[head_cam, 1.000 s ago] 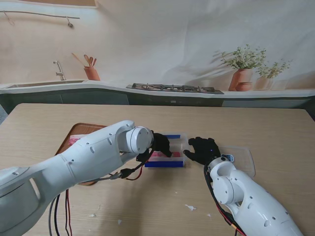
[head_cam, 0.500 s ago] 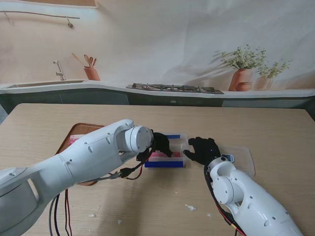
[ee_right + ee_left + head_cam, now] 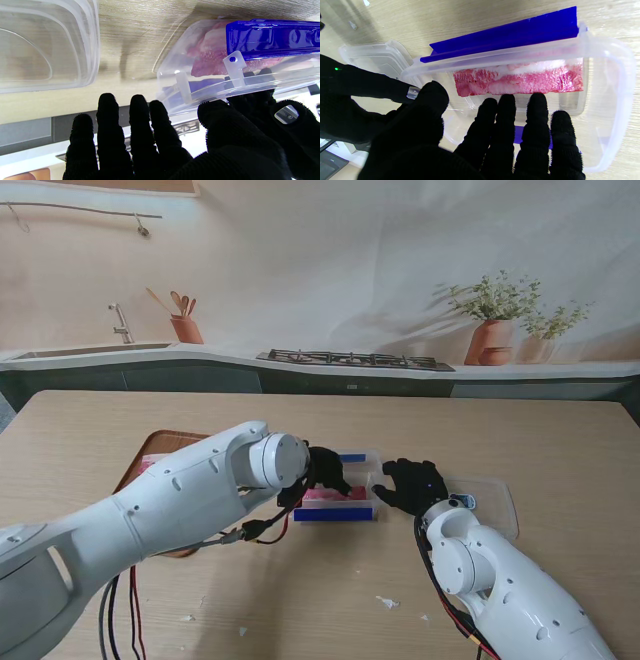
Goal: Separate the bacon slices onto the tray
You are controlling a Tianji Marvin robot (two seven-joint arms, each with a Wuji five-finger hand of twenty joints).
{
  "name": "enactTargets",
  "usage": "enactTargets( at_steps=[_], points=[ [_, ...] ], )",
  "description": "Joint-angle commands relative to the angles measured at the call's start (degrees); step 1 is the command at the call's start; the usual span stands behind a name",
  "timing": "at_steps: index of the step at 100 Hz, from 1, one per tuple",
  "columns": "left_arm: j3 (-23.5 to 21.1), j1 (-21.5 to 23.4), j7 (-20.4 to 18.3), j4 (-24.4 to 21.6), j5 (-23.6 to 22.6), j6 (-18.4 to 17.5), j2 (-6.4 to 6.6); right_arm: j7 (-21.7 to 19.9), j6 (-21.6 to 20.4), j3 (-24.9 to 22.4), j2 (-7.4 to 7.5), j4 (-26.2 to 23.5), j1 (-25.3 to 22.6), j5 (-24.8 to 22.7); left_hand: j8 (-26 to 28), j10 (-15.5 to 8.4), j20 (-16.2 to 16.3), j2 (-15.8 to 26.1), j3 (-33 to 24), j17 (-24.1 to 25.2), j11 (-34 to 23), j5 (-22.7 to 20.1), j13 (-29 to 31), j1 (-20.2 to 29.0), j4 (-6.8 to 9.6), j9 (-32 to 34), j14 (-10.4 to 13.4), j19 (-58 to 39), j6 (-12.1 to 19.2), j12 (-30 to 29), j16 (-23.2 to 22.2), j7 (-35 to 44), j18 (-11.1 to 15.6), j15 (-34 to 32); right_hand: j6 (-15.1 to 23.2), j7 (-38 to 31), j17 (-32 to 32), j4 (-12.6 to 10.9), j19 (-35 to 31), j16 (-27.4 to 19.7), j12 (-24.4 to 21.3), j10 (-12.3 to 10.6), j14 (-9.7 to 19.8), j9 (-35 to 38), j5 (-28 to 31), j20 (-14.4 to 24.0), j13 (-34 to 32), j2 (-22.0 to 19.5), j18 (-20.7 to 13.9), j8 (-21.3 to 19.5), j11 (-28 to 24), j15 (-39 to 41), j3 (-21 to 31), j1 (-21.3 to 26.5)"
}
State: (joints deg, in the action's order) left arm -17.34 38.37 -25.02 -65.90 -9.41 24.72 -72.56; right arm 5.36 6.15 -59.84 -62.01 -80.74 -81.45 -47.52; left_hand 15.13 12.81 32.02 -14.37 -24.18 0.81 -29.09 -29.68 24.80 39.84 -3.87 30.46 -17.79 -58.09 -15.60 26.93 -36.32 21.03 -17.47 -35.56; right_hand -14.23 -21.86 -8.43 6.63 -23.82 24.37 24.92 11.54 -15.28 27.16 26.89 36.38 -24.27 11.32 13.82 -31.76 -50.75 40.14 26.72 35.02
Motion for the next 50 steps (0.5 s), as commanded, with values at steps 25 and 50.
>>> enactTargets(
  at_steps=[25,50],
  points=[
    [-0.84,0.33,-0.79,-1.53,2.05,3.37,-0.46,-1.11,0.25,0.53,-0.57,0.67,-0.72,0.08,-1.82,1.15,1.0,-0.2,1.69,0.27,-8.02,-2.32,6.0,-1.86,2.03,5.22,-2.47,-2.2,-4.33,6.39,-6.64,-2.88,-2.36,-10.54,6.3,-0.06,0.04,-2.56,-0.17,0.38,-0.72,-0.13,-1.35,-2.93,0.58,1.17,-0.13,-1.26,1.13,0.57,0.52,1.14,-0.02,1.9],
    [1.04,-1.65,-3.03,-1.14,2.66,3.82,-0.66,-0.91,0.15,0.41,-0.59,0.76,-0.74,0.07,-0.9,-0.47,1.39,0.88,4.7,1.44,-12.46,-7.86,8.0,-1.4,2.01,9.47,-2.29,-1.27,-1.64,14.28,-13.94,-0.69,-2.0,-17.22,6.39,-0.02,0.02,-2.59,-0.2,0.39,-1.09,-0.16,-1.32,-3.46,0.57,1.19,-0.12,-1.27,1.18,0.56,1.04,1.18,-0.05,1.95]
  ],
)
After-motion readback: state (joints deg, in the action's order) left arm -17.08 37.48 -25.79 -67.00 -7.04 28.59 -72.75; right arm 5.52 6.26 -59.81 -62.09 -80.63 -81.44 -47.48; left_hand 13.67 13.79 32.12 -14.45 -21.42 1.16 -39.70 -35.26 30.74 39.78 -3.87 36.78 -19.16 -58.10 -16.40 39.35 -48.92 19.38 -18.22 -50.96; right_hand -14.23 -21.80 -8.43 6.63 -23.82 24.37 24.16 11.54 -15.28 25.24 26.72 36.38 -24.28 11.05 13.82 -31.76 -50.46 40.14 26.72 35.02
